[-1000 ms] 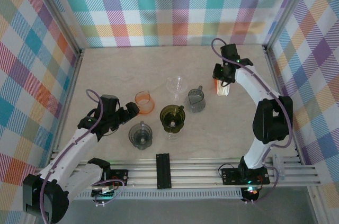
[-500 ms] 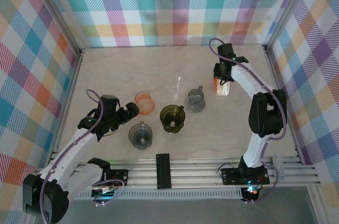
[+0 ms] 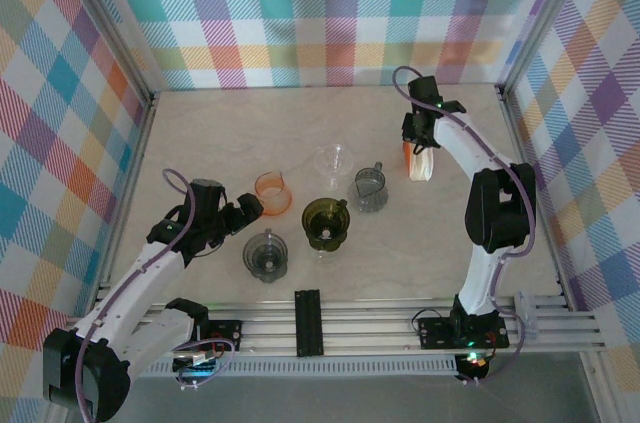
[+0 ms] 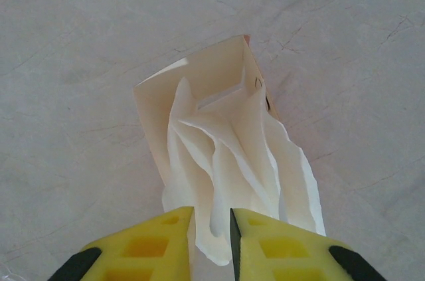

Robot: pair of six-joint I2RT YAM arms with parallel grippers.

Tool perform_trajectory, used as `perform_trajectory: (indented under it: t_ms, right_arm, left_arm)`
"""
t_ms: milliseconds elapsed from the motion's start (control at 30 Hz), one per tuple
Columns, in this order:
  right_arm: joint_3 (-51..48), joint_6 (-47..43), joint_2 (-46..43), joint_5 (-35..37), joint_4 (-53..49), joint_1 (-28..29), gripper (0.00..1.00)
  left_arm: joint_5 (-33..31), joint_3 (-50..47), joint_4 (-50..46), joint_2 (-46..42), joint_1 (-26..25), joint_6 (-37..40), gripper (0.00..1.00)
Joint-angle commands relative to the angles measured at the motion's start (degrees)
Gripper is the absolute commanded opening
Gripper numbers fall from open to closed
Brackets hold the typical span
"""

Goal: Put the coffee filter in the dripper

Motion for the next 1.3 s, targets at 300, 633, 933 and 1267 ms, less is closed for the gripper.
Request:
perform_trajectory:
  t_ms: [300, 633, 933, 1267]
  right_arm:
    - [2.0, -0.9, 1.4, 1.3, -1.2, 0.4, 0.17]
    - [2.0, -1.6, 1.1, 1.7, -1.4, 0.4, 0.0]
    - [0.8, -2.9, -3.2, 1.4, -1.0, 0.6, 0.0]
    - [-0.1, -3.0, -6.4, 0.2, -1.0, 0.7, 0.0]
  left_arm:
    - [-0.2, -0.8, 0.5, 0.6, 0.3, 0.9, 1.0]
    - [-0.1, -0.9, 0.5, 0.9, 0.3, 0.8, 1.0]
    - [-0.1, -0.8, 0.5, 0.7, 0.4, 0.7, 1.0]
    - [0.2, -0.9, 0.6, 0.8, 0.4, 0.5, 1.0]
